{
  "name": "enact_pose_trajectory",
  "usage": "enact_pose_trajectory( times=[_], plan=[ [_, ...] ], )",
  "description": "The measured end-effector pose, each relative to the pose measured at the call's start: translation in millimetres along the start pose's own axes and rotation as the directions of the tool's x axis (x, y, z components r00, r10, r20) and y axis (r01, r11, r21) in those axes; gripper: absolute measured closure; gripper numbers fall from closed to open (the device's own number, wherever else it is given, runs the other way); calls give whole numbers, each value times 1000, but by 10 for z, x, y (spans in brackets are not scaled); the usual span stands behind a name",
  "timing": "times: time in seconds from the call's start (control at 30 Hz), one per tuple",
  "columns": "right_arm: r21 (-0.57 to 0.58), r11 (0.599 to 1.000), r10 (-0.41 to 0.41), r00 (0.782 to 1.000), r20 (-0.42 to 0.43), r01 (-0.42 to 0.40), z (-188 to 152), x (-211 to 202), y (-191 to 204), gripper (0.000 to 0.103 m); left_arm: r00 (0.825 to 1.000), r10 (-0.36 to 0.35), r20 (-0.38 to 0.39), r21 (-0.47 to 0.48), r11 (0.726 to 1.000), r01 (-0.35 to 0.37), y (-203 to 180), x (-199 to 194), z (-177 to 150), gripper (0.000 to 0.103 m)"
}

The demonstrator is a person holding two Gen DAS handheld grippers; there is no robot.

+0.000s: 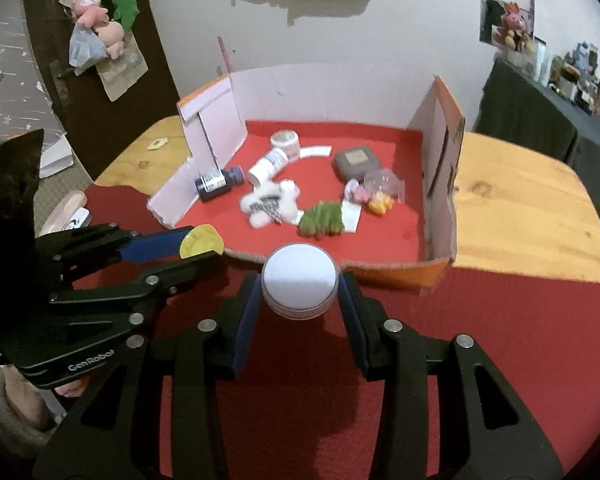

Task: Organize objects
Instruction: 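Carry the white lid and yellow cap with both grippers into the box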

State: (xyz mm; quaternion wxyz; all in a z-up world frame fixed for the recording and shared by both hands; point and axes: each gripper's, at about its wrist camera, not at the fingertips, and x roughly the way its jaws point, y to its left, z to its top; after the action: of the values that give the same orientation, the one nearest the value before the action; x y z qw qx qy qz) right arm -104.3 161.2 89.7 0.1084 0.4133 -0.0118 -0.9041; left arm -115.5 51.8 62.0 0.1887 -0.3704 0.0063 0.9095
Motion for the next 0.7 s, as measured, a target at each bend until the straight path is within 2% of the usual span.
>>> enact_pose_trajectory(
  times=[0.27,0.4,0.53,0.7],
  plan=[
    [-20,1000,-1,1000,-5,0,209,5,-22,65,1000,27,-3,0,1000,-27,125,-10,164,72],
    [-26,1000,1,999,-36,-2,317,79,-81,65,998,40,-42,-1,999,-41,221,70,251,72],
    [-37,999,-7,994,-109,3,448,248,-183,65,994,24,-102,-13,1000,-26,358,189,340,72],
    [-69,998,-27,977,-212,12,542,461,-264,65,982,24,-187,23,1000,-20,452,356,414,72]
  ],
)
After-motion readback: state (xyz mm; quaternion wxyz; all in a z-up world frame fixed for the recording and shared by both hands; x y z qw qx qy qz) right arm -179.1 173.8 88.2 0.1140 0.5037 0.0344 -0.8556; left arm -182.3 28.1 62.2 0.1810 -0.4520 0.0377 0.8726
